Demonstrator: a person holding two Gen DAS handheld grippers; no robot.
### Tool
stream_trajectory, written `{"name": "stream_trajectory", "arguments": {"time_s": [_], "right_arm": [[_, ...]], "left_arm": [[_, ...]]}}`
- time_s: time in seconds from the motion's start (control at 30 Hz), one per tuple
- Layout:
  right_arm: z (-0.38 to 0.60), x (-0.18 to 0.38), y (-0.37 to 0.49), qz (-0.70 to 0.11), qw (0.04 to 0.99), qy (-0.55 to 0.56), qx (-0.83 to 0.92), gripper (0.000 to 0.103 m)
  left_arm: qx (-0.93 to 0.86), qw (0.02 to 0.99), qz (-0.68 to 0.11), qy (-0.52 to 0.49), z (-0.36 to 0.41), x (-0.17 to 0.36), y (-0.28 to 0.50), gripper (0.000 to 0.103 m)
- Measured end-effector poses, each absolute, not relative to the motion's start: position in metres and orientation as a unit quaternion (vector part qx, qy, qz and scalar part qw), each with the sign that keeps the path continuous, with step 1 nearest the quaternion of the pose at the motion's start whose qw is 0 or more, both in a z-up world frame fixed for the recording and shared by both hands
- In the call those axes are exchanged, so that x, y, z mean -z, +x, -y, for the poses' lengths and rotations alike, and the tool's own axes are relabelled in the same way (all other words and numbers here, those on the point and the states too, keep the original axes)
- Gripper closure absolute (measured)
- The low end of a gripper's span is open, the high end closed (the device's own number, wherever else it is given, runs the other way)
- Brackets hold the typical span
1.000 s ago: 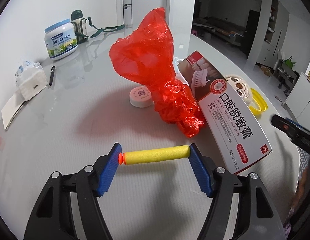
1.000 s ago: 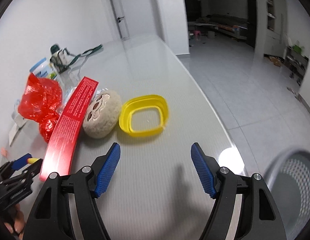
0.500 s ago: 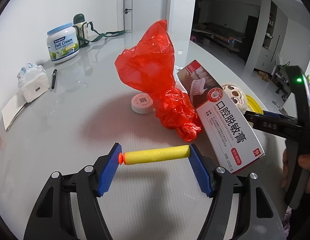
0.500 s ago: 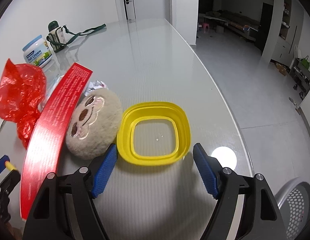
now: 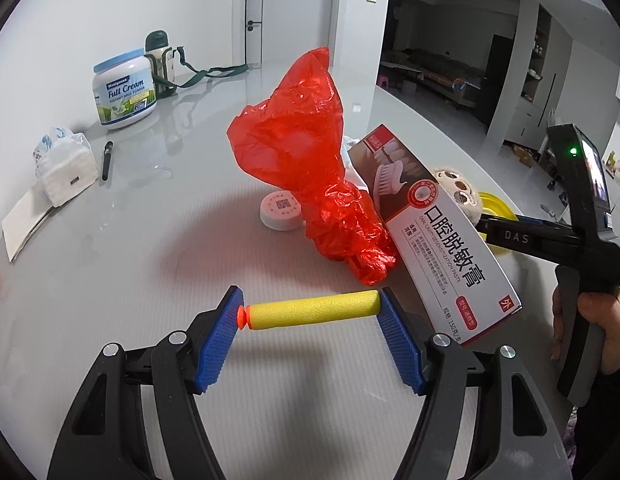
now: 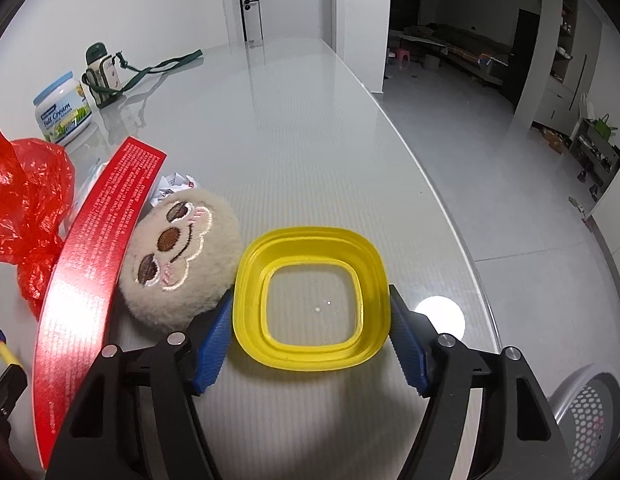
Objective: Collect trash
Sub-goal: 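Grasp the yellow plastic lid with the right tool, then carry the yellow dart and yellow lid in both tools over the basket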
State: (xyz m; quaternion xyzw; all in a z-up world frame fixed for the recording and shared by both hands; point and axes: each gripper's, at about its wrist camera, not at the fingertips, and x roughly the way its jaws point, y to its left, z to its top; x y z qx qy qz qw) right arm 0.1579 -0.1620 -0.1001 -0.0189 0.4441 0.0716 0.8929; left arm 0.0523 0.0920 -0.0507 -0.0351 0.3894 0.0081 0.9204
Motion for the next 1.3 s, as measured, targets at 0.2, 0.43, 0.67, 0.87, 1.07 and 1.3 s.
{"name": "stream_trajectory", "arguments": {"time_s": [0.2, 0.43, 0.67, 0.87, 1.07, 1.3], "right_arm": [[0.169, 0.096, 0.137, -0.436, 0.898, -0.004, -0.069, 0.035], [0.179, 0.09, 0.102, -0.424, 0.904, 0.011, -0.06, 0.035], [0.191, 0.079, 0.059, -0.405, 0.912, 0.031, -0.053, 0.035], [0.203, 0.068, 0.025, -0.386, 0.92, 0.051, -0.053, 0.035], [0.233, 0.063, -0.012, -0.372, 0.925, 0.074, -0.034, 0.035], [0.295, 0.066, -0.059, -0.367, 0.924, 0.102, 0.024, 0.035]], "left_arm": [[-0.01, 0.922, -0.386, -0.035, -0.092, 0.049, 0.051, 0.036], [-0.014, 0.931, -0.364, -0.018, -0.085, 0.041, 0.042, 0.036], [-0.007, 0.938, -0.345, 0.0, -0.075, 0.028, 0.031, 0.036], [0.009, 0.941, -0.337, 0.005, -0.06, 0.018, 0.018, 0.036], [0.04, 0.942, -0.331, 0.017, -0.028, 0.01, 0.006, 0.036], [0.112, 0.931, -0.346, 0.021, 0.033, 0.012, 0.002, 0.036]]}}
